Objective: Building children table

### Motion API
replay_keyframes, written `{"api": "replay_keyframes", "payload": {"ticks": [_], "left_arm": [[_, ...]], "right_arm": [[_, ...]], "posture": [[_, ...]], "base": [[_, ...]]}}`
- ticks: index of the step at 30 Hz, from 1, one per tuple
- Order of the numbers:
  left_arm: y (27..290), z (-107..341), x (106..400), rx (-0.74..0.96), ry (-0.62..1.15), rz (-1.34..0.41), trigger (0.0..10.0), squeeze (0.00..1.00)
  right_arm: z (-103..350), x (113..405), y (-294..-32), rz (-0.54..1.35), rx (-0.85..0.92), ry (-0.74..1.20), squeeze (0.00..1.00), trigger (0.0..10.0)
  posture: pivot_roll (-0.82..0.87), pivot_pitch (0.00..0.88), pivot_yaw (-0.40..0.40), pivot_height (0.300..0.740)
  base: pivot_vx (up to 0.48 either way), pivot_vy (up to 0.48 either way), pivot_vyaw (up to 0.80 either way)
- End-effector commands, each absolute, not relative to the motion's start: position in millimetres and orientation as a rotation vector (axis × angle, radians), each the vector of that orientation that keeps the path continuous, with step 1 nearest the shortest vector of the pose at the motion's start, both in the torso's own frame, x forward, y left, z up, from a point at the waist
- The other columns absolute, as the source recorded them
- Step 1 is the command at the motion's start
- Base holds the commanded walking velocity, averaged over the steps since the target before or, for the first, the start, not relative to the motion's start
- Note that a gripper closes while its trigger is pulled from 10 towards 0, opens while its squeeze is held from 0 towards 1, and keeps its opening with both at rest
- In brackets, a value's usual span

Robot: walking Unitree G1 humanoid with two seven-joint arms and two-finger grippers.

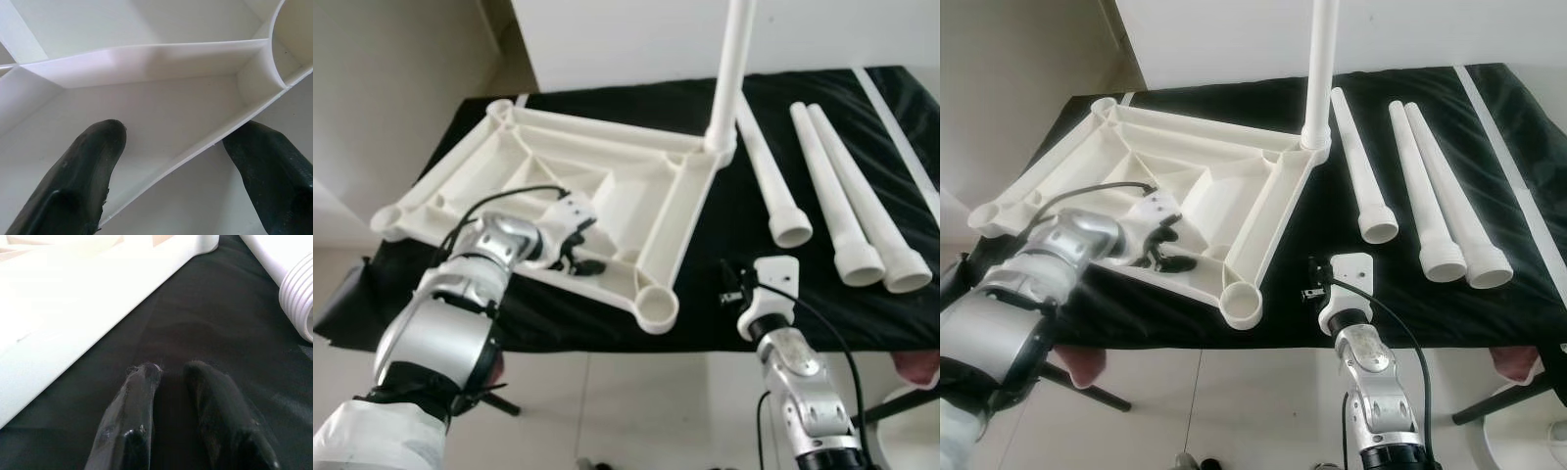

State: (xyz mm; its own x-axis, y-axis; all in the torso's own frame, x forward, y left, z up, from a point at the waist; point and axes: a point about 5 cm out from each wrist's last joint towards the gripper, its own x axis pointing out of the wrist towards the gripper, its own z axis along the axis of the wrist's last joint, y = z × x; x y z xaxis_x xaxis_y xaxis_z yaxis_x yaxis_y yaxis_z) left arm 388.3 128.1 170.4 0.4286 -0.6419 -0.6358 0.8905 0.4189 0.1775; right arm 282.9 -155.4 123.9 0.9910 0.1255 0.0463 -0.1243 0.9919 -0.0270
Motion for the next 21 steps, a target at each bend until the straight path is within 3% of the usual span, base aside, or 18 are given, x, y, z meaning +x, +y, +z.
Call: {"api": "replay_keyframes", "payload": {"ticks": [1, 3, 4, 5, 7, 14, 21], "left_arm": [[130.6, 158.8, 383.1, 0.519, 0.582, -1.048, 10.0, 0.00], [132.1, 161.6, 383.7, 0.540, 0.572, -1.054, 10.0, 0.00], [130.4, 173.7, 380.6, 0.542, 0.514, -1.195, 10.0, 0.00], [130.4, 173.7, 380.6, 0.542, 0.514, -1.195, 10.0, 0.00], [126.8, 188.0, 374.7, 0.502, 0.440, -1.366, 10.0, 0.00], [126.1, 230.1, 362.4, 0.376, 0.279, -1.623, 10.0, 0.00], [127.1, 247.0, 369.1, 0.356, 0.212, -1.567, 10.0, 0.00]], "right_arm": [[108.0, 281.0, -156.1, 0.123, -0.019, 0.028, 0.00, 10.0], [108.0, 281.3, -156.1, 0.125, -0.020, 0.028, 0.00, 10.0], [108.7, 282.1, -156.8, 0.128, -0.024, 0.027, 0.00, 10.0], [108.7, 282.1, -156.8, 0.128, -0.024, 0.027, 0.00, 10.0], [108.9, 282.7, -157.3, 0.128, -0.026, 0.026, 0.00, 10.0], [109.6, 285.3, -157.0, 0.134, -0.029, 0.023, 0.00, 10.0], [109.7, 287.1, -156.8, 0.137, -0.031, 0.020, 0.00, 10.0]], "posture": [[-0.05, 0.141, 0.124, 0.740], [-0.05, 0.139, 0.123, 0.740], [-0.05, 0.137, 0.121, 0.740], [-0.05, 0.137, 0.121, 0.740], [-0.05, 0.133, 0.119, 0.740], [-0.05, 0.118, 0.112, 0.740], [-0.05, 0.104, 0.116, 0.740]], "base": [[0.000, 0.000, 0.00], [0.000, 0.000, 0.00], [0.000, 0.000, 0.00], [0.000, 0.000, 0.00], [0.000, 0.000, 0.00], [0.000, 0.000, 0.00], [0.000, 0.000, 0.00]]}}
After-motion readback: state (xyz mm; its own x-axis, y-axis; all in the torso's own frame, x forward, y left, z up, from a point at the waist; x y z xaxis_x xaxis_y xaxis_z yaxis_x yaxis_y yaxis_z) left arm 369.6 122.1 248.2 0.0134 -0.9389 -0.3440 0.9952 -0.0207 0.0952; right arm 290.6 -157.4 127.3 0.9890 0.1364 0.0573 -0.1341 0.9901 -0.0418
